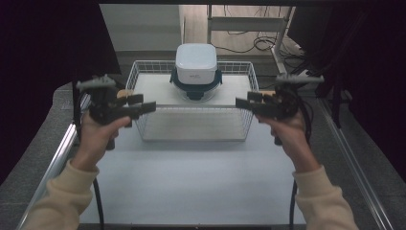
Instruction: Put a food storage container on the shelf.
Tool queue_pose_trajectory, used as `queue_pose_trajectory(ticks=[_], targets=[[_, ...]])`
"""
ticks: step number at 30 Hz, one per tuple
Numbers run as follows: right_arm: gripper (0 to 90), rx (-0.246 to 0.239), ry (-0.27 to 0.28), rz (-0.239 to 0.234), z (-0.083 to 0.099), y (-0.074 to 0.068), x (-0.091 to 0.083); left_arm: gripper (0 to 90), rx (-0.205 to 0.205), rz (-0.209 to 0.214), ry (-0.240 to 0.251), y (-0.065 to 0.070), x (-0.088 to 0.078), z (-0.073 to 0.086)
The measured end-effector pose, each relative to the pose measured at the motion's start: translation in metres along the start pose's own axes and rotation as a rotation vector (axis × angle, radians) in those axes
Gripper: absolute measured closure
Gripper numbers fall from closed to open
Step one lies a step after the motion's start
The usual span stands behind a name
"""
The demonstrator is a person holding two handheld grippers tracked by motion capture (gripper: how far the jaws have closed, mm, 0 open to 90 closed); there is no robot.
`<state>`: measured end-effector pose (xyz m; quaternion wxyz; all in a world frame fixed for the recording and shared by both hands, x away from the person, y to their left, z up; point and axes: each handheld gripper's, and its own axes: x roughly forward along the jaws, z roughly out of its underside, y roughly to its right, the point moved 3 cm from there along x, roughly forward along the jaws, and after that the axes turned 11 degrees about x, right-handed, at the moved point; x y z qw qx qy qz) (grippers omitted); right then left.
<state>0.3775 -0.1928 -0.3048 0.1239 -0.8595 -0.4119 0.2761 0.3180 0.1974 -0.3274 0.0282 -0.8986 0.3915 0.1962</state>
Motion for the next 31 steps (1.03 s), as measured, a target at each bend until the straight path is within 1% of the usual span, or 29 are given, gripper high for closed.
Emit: queue_pose_trajectory(ticks=[3,4,6,8,9,12,14,16,17,19,20,21,22,23,25,27,31], targets=[[31.9,-0.029,-0.010,0.019,0.037,-0.002,-0.013,31.6,0.017,-0.002,-0.007,0.013,-0.006,0.029],[31.8,-0.038,-0.009,0.026,0.049,-0.002,-0.016,31.3,0.014,0.006,-0.009,0.016,-0.008,0.038],[31.4,-0.046,-0.017,0.032,0.070,-0.001,-0.022,30.8,0.014,0.004,-0.018,0.021,-0.009,0.056],[31.0,-0.047,-0.028,0.039,0.088,0.001,-0.027,30.5,0.005,0.006,-0.032,0.024,-0.009,0.072],[31.0,-0.044,-0.028,0.043,0.095,0.002,-0.030,30.4,0.004,0.008,-0.041,0.025,-0.008,0.079],[31.0,-0.034,-0.027,0.051,0.114,0.008,-0.036,30.4,-0.017,0.013,-0.066,0.028,-0.005,0.102],[31.0,-0.031,-0.050,0.062,0.126,0.013,-0.039,30.4,-0.029,0.013,-0.092,0.029,0.000,0.117],[30.9,-0.042,-0.079,0.088,0.137,0.020,-0.041,30.6,-0.038,0.011,-0.121,0.030,0.008,0.133],[30.9,-0.040,-0.087,0.093,0.143,0.023,-0.041,30.7,-0.039,0.015,-0.146,0.030,0.012,0.141],[30.9,-0.024,-0.103,0.103,0.157,0.031,-0.041,30.8,-0.053,0.013,-0.173,0.030,0.019,0.153],[30.9,-0.014,-0.111,0.106,0.164,0.035,-0.040,30.8,-0.061,0.015,-0.183,0.030,0.022,0.156],[30.7,-0.011,-0.126,0.113,0.169,0.038,-0.038,30.7,-0.055,0.013,-0.190,0.029,0.024,0.158],[30.6,-0.008,-0.134,0.123,0.173,0.041,-0.037,30.5,-0.045,0.000,-0.190,0.030,0.025,0.157],[30.2,-0.007,-0.138,0.133,0.176,0.042,-0.035,30.3,-0.037,-0.003,-0.188,0.030,0.025,0.156],[29.2,-0.025,-0.142,0.143,0.177,0.042,-0.033,29.7,-0.027,-0.003,-0.178,0.032,0.024,0.154],[27.4,-0.039,-0.138,0.153,0.177,0.039,-0.032,28.8,-0.020,-0.022,-0.177,0.032,0.023,0.154],[26.1,-0.061,-0.121,0.152,0.177,0.035,-0.031,27.0,-0.029,-0.029,-0.179,0.030,0.021,0.155]])
